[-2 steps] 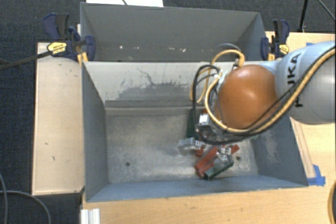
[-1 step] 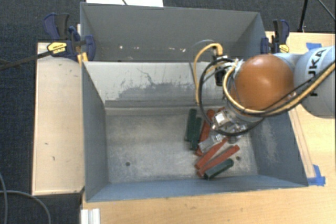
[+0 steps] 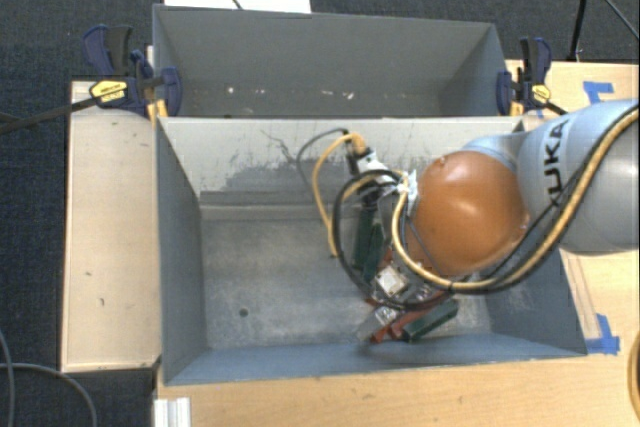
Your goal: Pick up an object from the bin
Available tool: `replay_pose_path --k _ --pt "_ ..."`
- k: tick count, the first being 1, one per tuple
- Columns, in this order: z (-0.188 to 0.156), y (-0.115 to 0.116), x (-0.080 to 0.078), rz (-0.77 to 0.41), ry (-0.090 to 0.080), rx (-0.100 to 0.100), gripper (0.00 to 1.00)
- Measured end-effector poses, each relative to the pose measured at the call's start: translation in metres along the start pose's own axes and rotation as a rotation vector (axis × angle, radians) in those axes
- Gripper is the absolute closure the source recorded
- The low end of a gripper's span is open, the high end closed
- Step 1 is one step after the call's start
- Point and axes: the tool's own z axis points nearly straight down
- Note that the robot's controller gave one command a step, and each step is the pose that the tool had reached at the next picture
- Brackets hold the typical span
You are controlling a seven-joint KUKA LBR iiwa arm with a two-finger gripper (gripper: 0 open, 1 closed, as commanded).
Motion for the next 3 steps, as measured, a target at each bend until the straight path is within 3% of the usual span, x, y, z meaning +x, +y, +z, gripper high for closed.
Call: replay_pose_path --k 1,2,3 --pt "0.0 0.001 0.004 0.012 0.004 -0.003 1.0" --pt "-0.043 0.0 0.003 0.017 0.005 0.002 1.0" --pt "-0.134 -0.001 0.003 0.021 0.007 0.006 1.0"
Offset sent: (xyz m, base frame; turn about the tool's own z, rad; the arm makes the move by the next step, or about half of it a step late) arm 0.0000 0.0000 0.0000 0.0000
